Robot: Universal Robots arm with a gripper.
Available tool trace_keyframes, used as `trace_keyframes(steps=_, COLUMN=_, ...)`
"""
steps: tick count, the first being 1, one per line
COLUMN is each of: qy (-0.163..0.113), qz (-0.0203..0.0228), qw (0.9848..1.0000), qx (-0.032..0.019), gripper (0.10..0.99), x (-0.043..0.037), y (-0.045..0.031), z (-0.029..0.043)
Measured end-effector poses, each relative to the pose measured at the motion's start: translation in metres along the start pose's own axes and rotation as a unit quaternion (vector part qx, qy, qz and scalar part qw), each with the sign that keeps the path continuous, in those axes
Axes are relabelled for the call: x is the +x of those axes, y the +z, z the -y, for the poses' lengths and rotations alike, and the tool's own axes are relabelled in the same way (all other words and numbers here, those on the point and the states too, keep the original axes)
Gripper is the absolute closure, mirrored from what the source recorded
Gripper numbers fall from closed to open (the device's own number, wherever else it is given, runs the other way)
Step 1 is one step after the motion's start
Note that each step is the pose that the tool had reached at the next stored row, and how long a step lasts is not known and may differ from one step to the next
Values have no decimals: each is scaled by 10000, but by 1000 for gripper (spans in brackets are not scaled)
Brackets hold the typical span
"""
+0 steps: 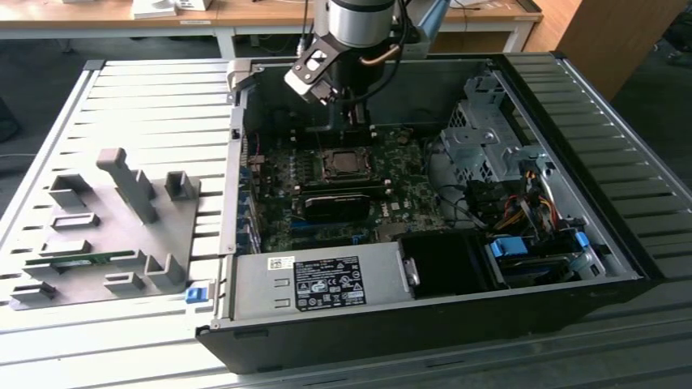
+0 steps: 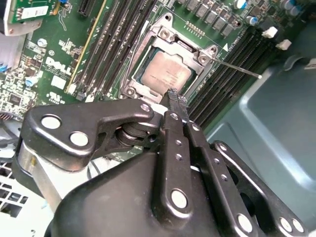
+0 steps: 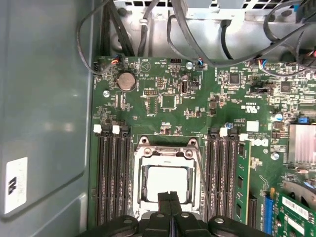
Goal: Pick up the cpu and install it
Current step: 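Install the first cpu locking lever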
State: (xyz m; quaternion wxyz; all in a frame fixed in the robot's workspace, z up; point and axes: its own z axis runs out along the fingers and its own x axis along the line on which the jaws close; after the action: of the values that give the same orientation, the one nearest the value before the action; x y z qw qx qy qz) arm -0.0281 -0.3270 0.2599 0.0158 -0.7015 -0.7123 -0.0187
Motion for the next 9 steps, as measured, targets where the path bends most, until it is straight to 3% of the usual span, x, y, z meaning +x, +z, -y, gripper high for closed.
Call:
trace_keyframes(steps=5, qy=0, qz=0, qw=10000, qx=0, gripper=980, x=4, y=-96, z=0)
trace_keyframes(steps=9, qy=0, qz=3, qw=10000, qx=-1, gripper=980, x=5, y=-100, z=-1)
